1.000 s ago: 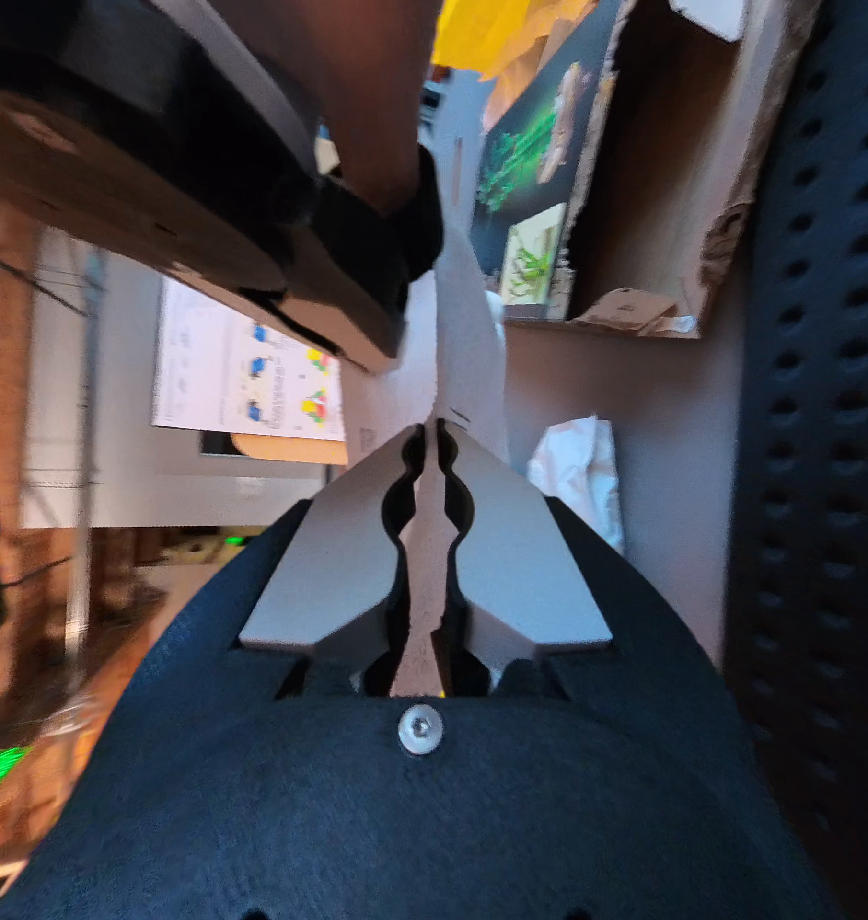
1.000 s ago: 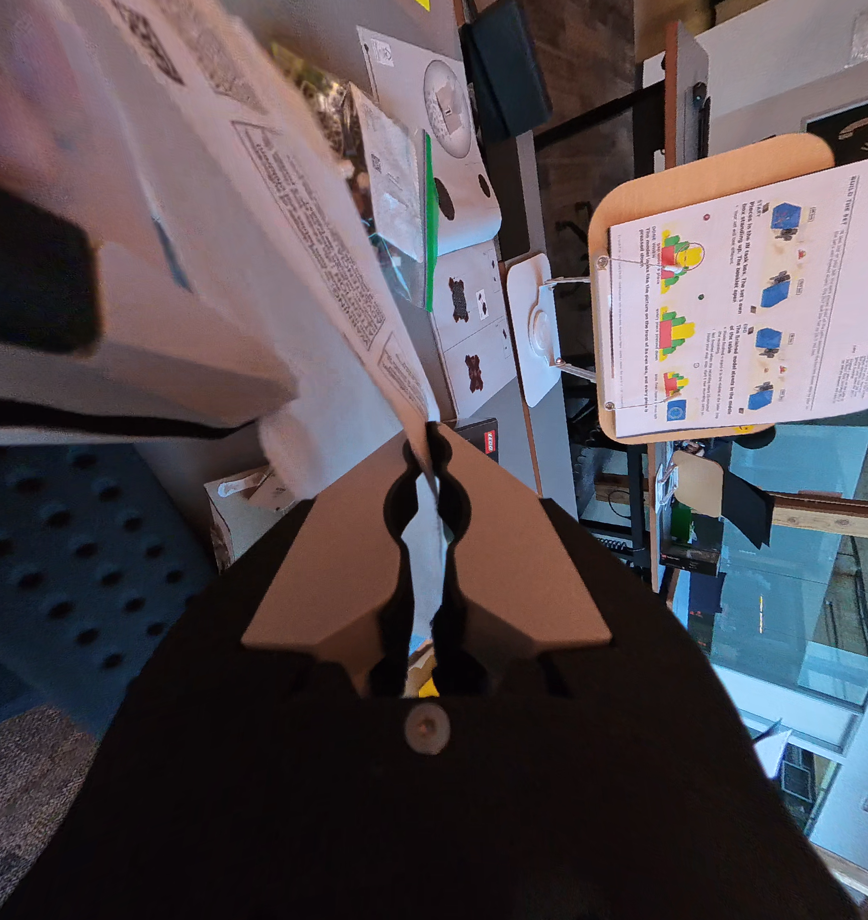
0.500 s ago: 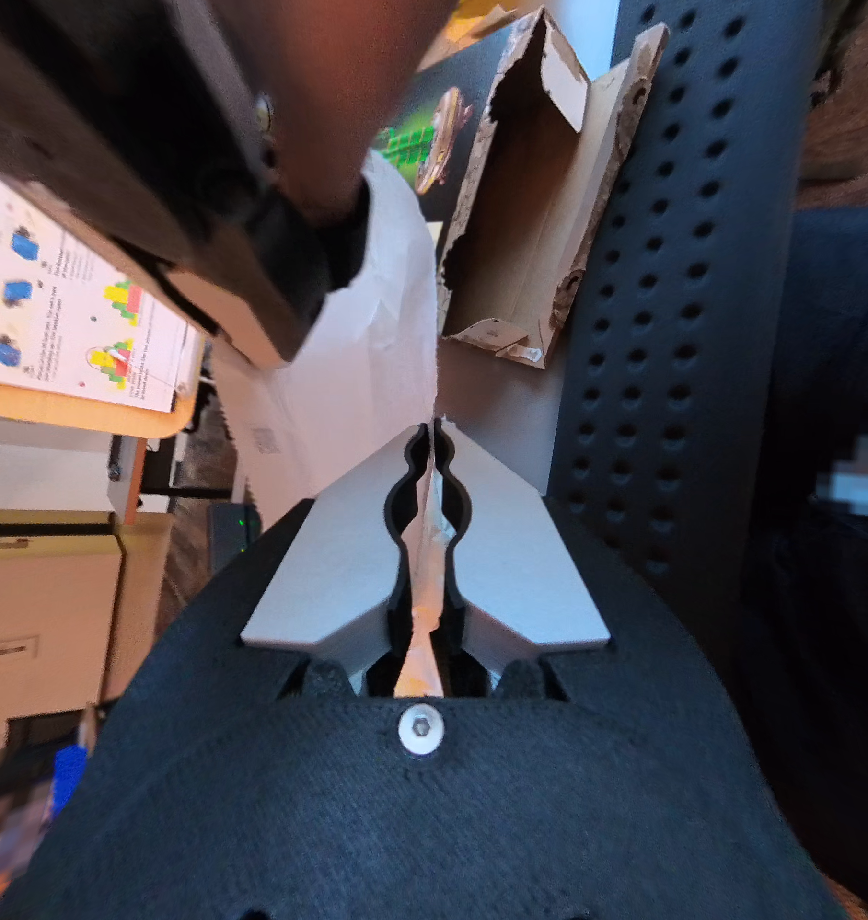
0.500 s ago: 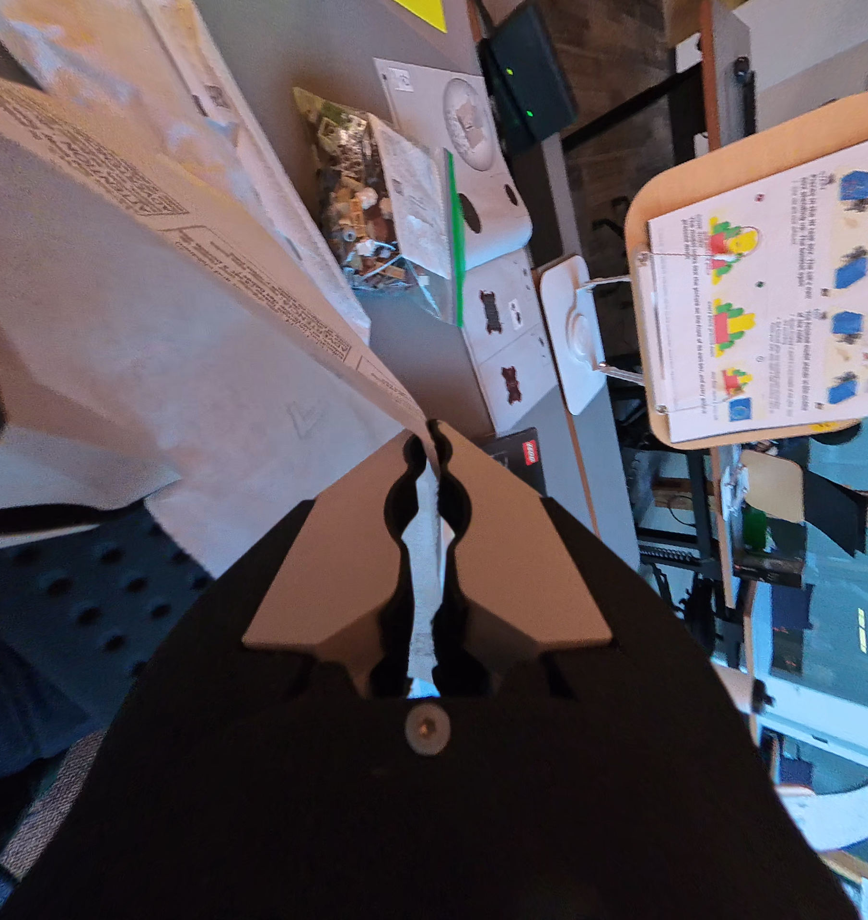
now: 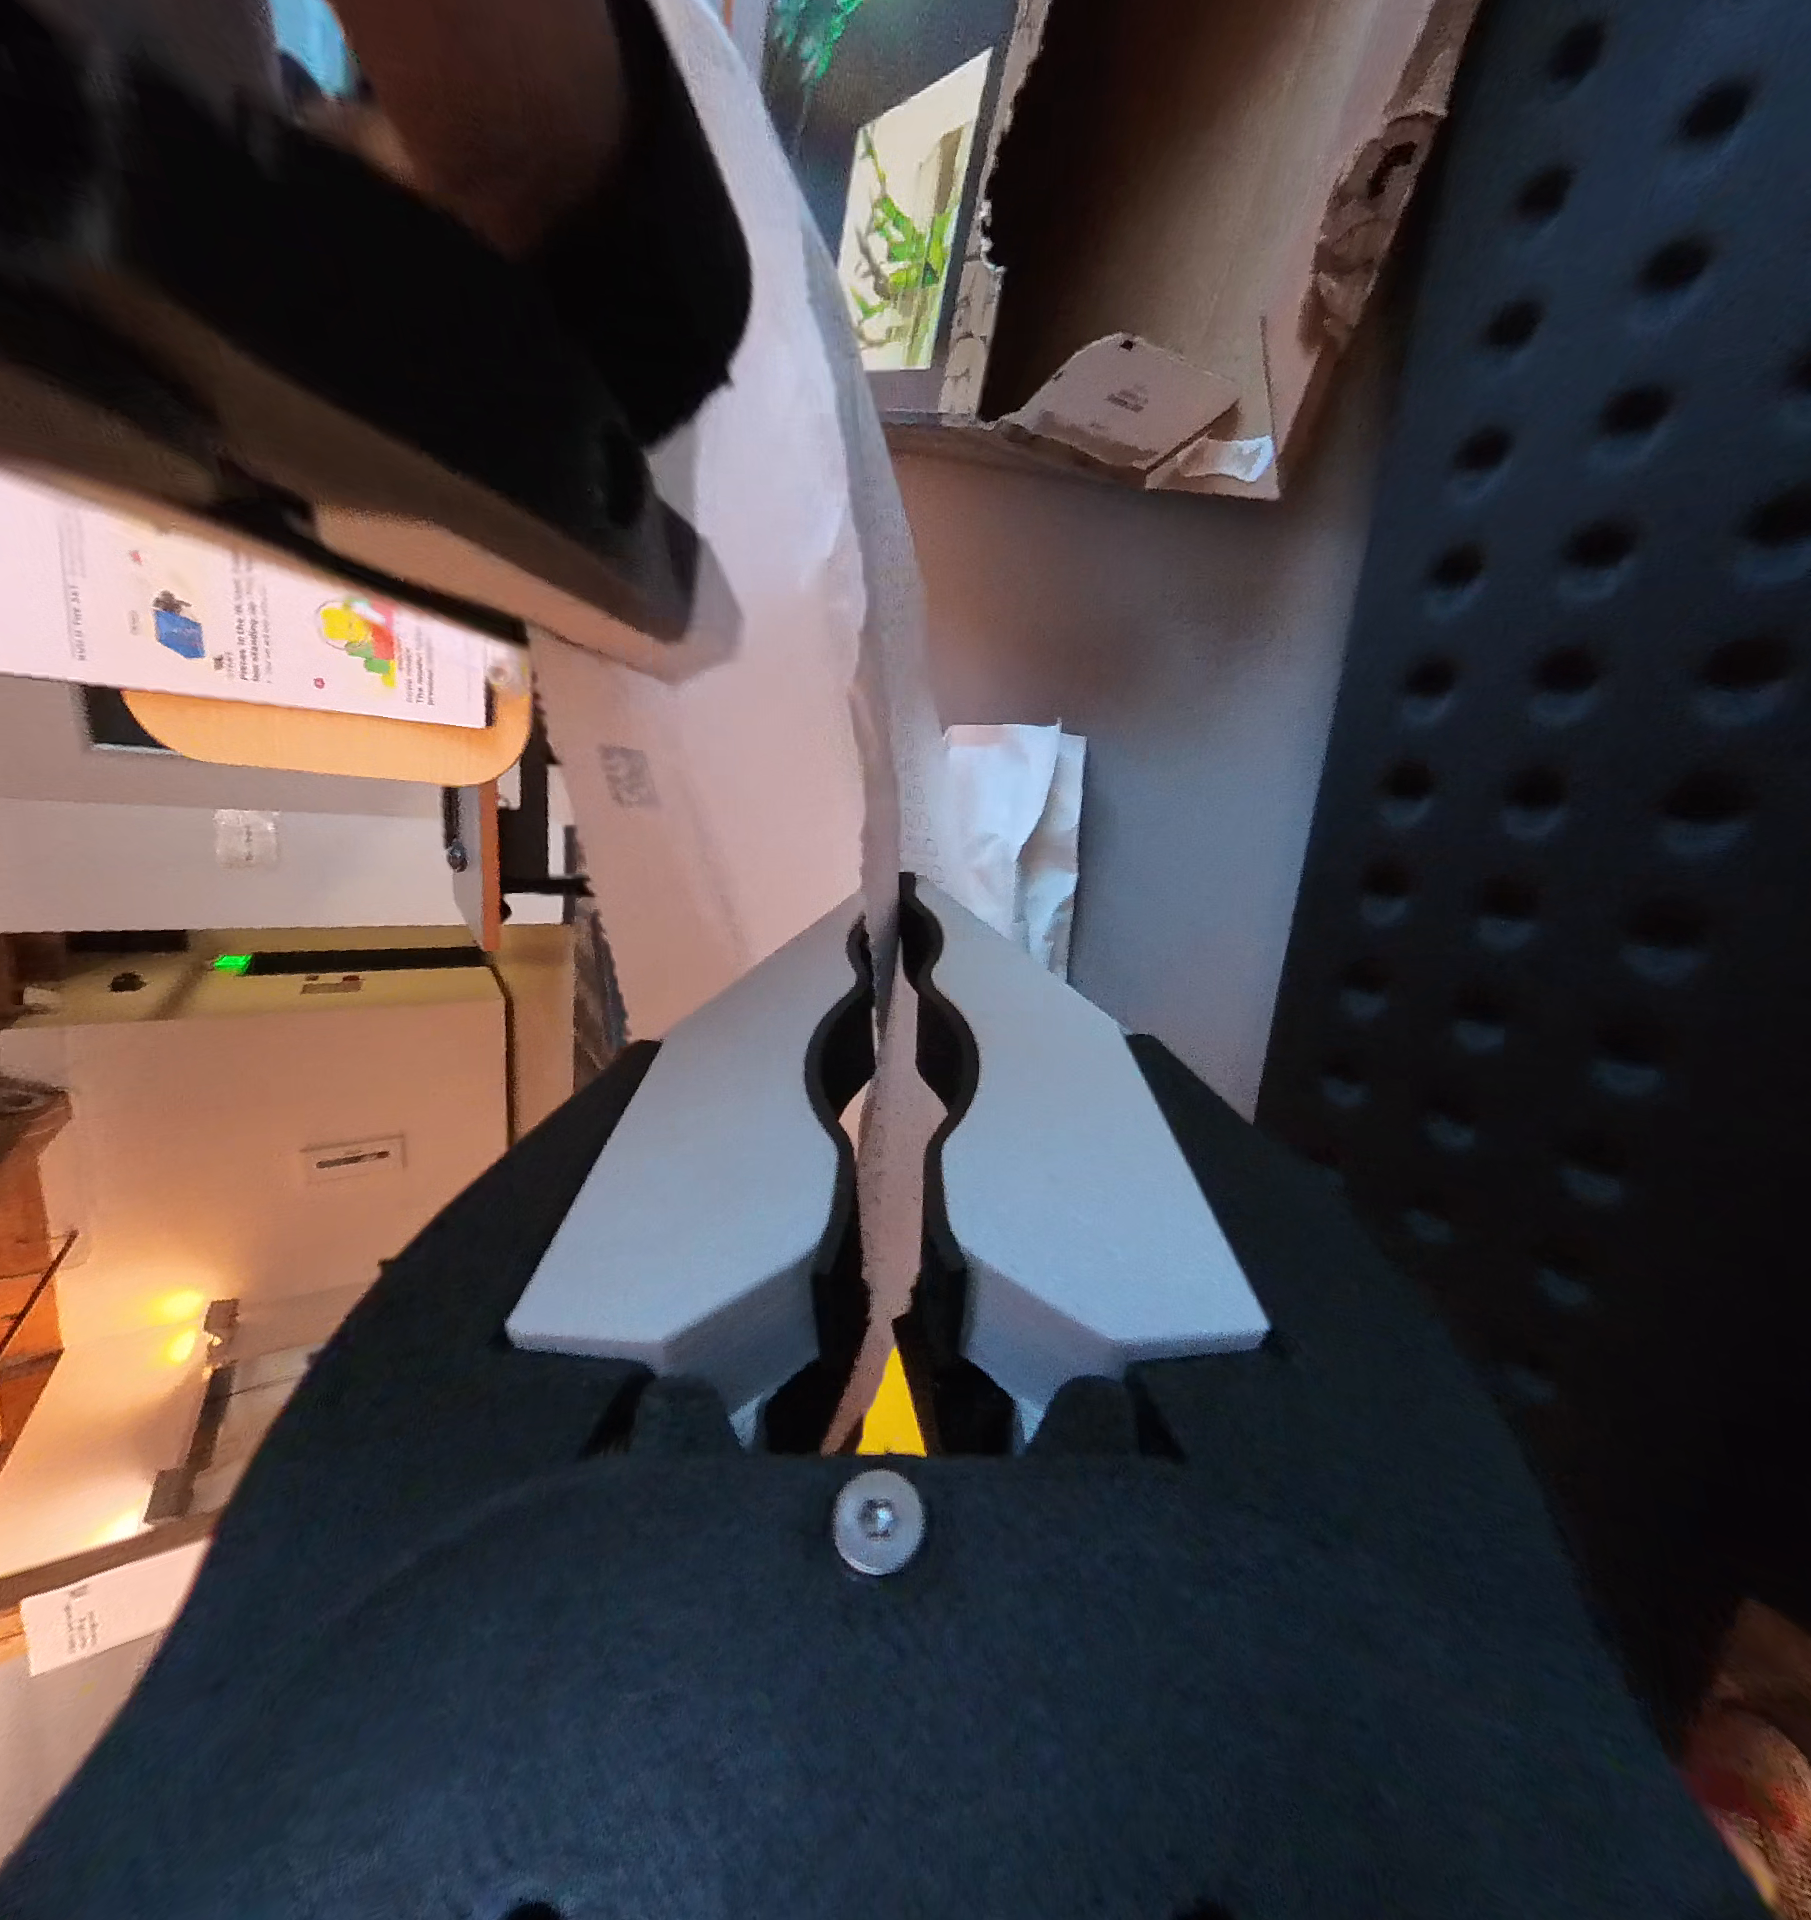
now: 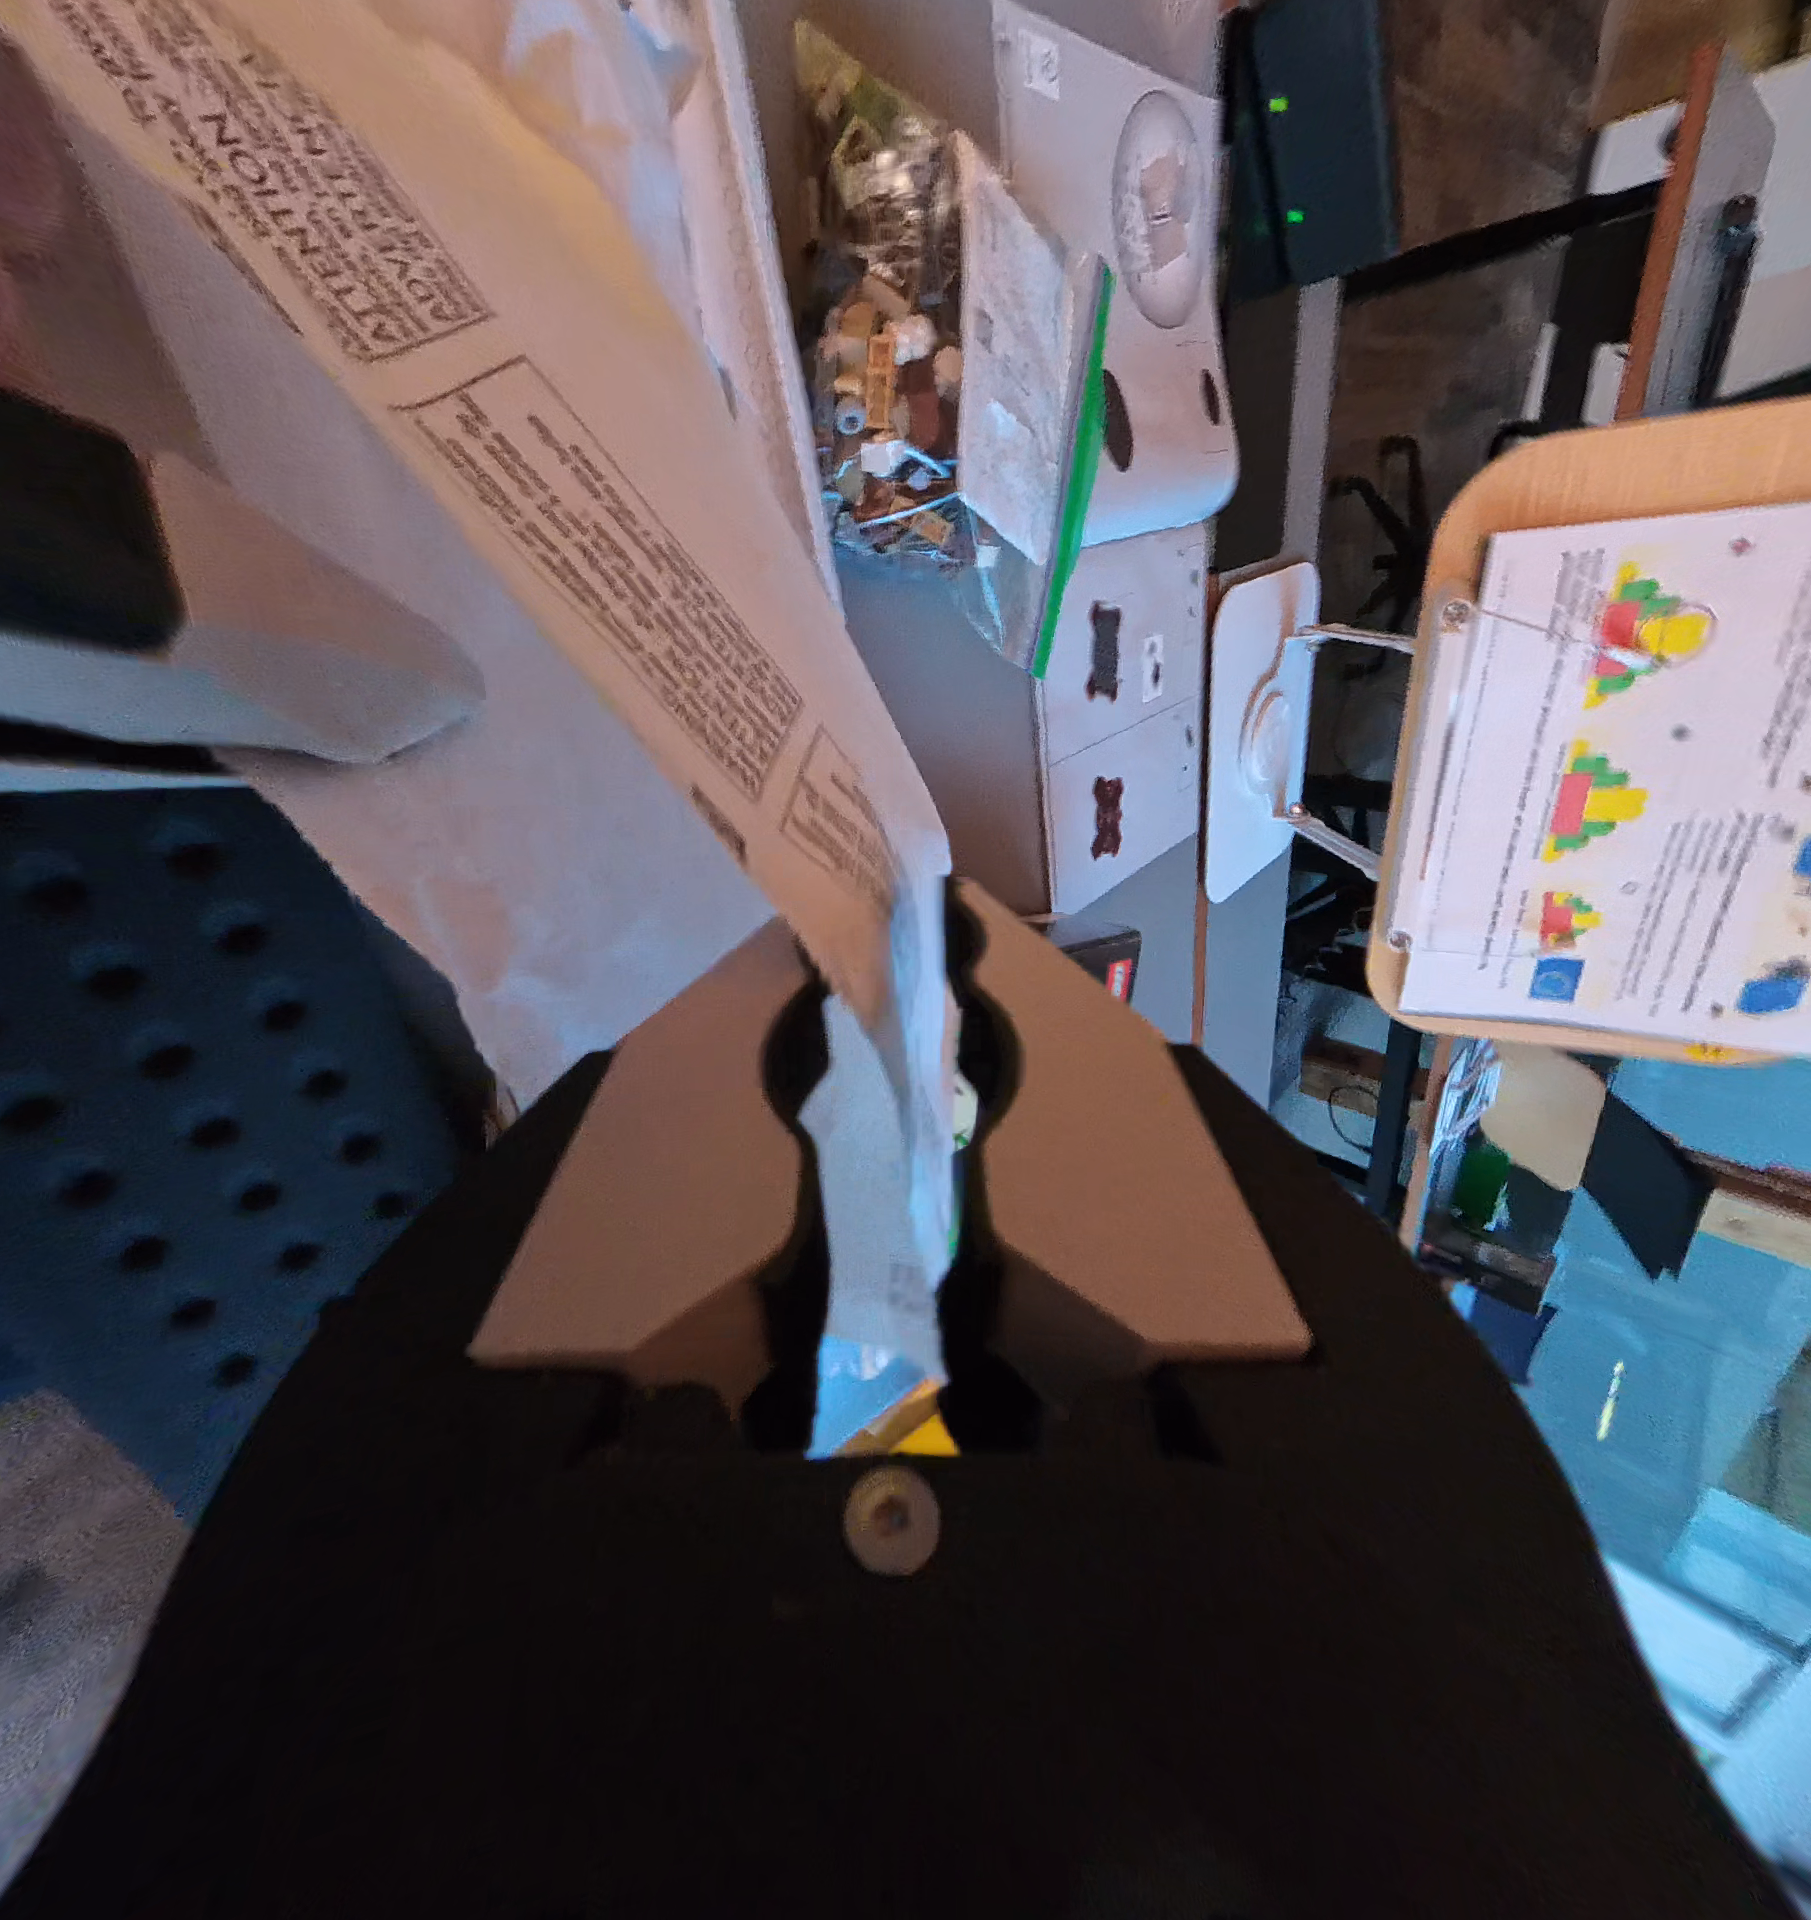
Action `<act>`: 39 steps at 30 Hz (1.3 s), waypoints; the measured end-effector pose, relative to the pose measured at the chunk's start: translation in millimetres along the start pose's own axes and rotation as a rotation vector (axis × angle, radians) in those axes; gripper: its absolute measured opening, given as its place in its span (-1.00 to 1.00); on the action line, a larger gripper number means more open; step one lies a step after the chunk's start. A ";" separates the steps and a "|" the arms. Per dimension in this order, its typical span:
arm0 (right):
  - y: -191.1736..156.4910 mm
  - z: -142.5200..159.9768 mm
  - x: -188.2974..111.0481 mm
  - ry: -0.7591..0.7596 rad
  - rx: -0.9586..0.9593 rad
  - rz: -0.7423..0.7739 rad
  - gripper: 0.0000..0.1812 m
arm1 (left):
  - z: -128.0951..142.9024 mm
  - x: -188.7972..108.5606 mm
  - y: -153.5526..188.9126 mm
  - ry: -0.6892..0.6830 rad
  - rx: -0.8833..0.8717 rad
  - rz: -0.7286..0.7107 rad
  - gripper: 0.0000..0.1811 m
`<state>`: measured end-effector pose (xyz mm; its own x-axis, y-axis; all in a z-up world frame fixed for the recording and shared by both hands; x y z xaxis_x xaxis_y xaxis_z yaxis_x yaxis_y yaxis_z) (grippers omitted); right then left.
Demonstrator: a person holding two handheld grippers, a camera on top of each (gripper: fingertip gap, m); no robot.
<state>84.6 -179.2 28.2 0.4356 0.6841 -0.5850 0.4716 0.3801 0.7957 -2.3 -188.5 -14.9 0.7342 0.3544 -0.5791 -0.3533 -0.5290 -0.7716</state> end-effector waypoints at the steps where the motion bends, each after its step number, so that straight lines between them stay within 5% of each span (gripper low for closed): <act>1: -2.8 -2.4 4.8 -0.018 -0.045 -0.033 -0.69 | -0.4 0.1 0.1 0.005 0.006 0.011 -1.00; 3: -4.8 -4.4 17.1 -0.067 -0.114 -0.055 -0.74 | 0.0 -0.9 0.1 0.021 -0.003 0.030 -1.00; 5: -9.0 -5.5 29.0 -0.090 -0.140 -0.096 -1.00 | 1.6 -2.0 -2.0 0.016 -0.012 0.017 -1.00; 9: -17.9 -10.4 31.9 -0.085 -0.077 -0.194 -1.00 | 4.3 5.1 -9.4 -0.100 0.080 -0.065 -1.00; 17: 4.8 -20.1 27.2 -0.018 0.033 -0.003 -0.99 | 2.5 3.9 24.6 -0.116 -0.006 0.280 -1.00; 25: -0.7 -17.9 26.3 -0.030 0.087 -0.115 -1.00 | -4.7 -25.0 9.4 0.075 -0.025 0.032 -0.78; 30: 40.0 -50.7 21.8 0.022 0.135 -0.151 -1.00 | 21.3 -29.5 -26.7 -0.054 0.057 -0.135 -1.00; 34: 99.8 -81.1 21.6 0.073 0.189 -0.101 -1.00 | 54.1 -61.9 -71.3 0.005 -0.158 0.061 -1.00; 37: 110.8 -116.0 21.1 0.236 0.243 -0.290 -1.00 | 87.2 -87.2 -113.5 0.022 -0.239 0.033 -1.00; 39: 115.6 -130.9 25.0 0.312 0.281 -0.399 -0.81 | 107.1 -99.0 -136.7 0.011 -0.272 -0.017 -1.00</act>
<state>49.6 -36.7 126.1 -0.0445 0.6893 -0.7231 0.7572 0.4954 0.4257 -88.8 -68.7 119.8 0.7453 0.3571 -0.5630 -0.1734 -0.7115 -0.6809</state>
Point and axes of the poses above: each gripper's, where its closed fingertips meet, x out along the fingers, z out of its underside, y = z × x across the jaws, the point moved 6 cm from there along -x, back along the fingers, and after that the axes turned 8 degrees about z, right-handed, at the moved point
